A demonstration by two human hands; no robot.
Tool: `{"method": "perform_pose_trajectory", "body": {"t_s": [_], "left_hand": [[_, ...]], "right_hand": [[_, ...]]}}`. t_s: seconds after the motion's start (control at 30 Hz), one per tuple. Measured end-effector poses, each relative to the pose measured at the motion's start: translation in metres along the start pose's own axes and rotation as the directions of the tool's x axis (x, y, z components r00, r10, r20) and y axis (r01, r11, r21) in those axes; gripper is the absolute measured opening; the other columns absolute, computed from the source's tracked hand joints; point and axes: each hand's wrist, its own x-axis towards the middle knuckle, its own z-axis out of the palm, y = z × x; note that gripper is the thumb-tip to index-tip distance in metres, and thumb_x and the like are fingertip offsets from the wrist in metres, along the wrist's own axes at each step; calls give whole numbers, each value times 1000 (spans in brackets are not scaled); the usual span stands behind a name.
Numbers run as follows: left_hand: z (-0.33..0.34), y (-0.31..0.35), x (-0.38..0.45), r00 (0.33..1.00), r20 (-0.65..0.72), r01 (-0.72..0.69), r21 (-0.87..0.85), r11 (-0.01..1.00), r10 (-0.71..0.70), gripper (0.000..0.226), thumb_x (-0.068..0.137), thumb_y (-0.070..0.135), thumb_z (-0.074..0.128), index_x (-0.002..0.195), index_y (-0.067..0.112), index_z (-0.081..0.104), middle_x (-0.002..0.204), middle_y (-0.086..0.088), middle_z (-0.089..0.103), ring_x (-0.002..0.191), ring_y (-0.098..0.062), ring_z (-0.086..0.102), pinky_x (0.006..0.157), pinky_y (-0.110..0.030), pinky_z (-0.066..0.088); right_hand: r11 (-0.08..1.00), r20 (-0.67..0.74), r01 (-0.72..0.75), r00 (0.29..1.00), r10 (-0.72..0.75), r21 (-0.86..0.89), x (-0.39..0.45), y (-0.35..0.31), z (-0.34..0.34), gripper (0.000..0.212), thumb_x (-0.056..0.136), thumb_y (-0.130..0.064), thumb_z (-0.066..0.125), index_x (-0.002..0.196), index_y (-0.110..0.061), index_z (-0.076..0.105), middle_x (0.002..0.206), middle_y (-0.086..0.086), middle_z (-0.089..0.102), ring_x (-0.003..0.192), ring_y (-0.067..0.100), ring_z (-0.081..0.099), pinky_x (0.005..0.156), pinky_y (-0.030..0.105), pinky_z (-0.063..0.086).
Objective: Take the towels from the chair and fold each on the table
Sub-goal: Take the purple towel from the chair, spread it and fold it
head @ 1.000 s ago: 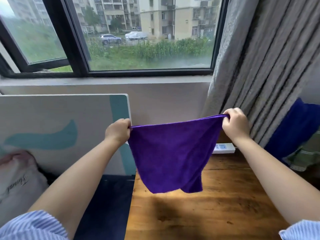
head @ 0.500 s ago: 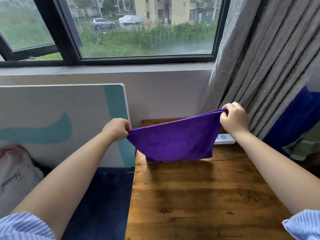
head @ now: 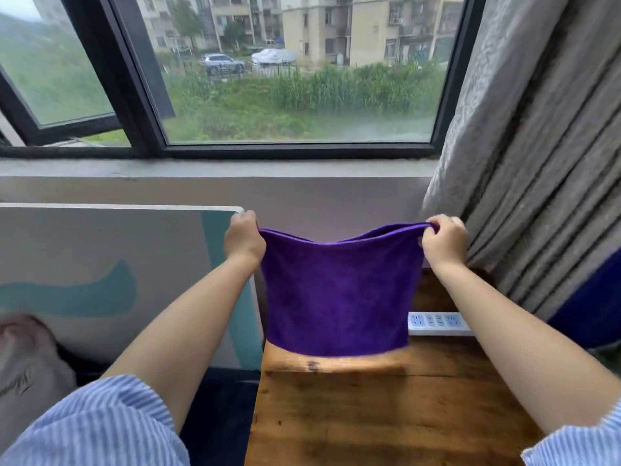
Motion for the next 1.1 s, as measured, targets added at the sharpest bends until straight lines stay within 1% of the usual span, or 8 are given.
{"method": "perform_pose_trajectory", "body": {"t_s": [0.2, 0.4, 0.53, 0.7, 0.83, 0.97, 1.03, 1.1], "left_hand": [[-10, -1, 18, 991, -114, -85, -88, 992, 75, 19, 83, -8, 38, 94, -2, 53, 108, -25, 56, 91, -36, 50, 72, -35, 34], [26, -70, -39, 904, 355, -334, 242, 911, 237, 14, 89, 4, 45, 90, 9, 58, 113, -14, 60, 102, -33, 56, 74, -32, 39], [64, -105, -98, 747, 638, -526, 397, 752, 186, 21, 94, 16, 47, 111, 10, 57, 119, -8, 58, 111, -29, 55, 85, -33, 44], [103, -135, -163, 550, 834, -674, 411, 613, 45, 23, 90, 9, 48, 110, 15, 57, 118, -5, 57, 110, -26, 57, 83, -34, 46], [125, -147, -208, 351, 931, -756, 345, 556, -99, 32, 92, 5, 45, 124, 6, 52, 76, 0, 46, 71, -16, 51, 66, -26, 41], [127, -162, -241, 272, 952, -796, 303, 524, -138, 33, 89, -1, 45, 120, 8, 53, 124, -7, 56, 101, -27, 59, 77, -34, 48], [130, -170, -252, 256, 956, -815, 291, 500, -140, 32, 89, -1, 46, 120, 7, 53, 133, -10, 50, 102, -27, 60, 77, -32, 48], [131, -175, -263, 250, 960, -814, 278, 510, -125, 33, 89, -1, 46, 120, 8, 53, 130, -9, 52, 107, -28, 60, 78, -33, 49]], "right_hand": [[992, -49, 108, 993, -105, 64, 8, -6, 4, 23, 82, 7, 49, 99, 11, 64, 107, 31, 58, 100, 39, 55, 84, 25, 33], [964, 274, 230, 943, -187, -136, -49, 65, 2, 18, 79, 2, 54, 85, 13, 66, 91, 30, 64, 88, 39, 59, 77, 34, 43], [901, 592, 341, 796, -126, -267, -110, 117, 4, 14, 78, 7, 55, 86, 13, 65, 97, 29, 62, 95, 38, 60, 83, 37, 46], [767, 855, 508, 509, 101, -392, -183, 160, 0, 21, 89, -9, 46, 102, -4, 61, 110, 12, 58, 103, 29, 57, 83, 32, 45], [587, 930, 722, 296, 218, -367, -231, 181, -4, 26, 91, -7, 41, 113, -7, 53, 123, 10, 52, 112, 26, 55, 86, 32, 44], [478, 938, 813, 235, 255, -333, -265, 188, -13, 29, 90, -5, 42, 117, -6, 52, 123, 10, 51, 114, 24, 53, 85, 33, 46], [430, 962, 861, 245, 117, -271, -279, 194, -15, 24, 68, -12, 74, 90, -4, 66, 93, 15, 64, 86, 26, 65, 62, 28, 52], [451, 966, 854, 230, 116, -258, -292, 213, -14, 43, 15, -15, 89, 46, -11, 60, 48, 5, 56, 42, 20, 58, 30, 19, 38]]}}
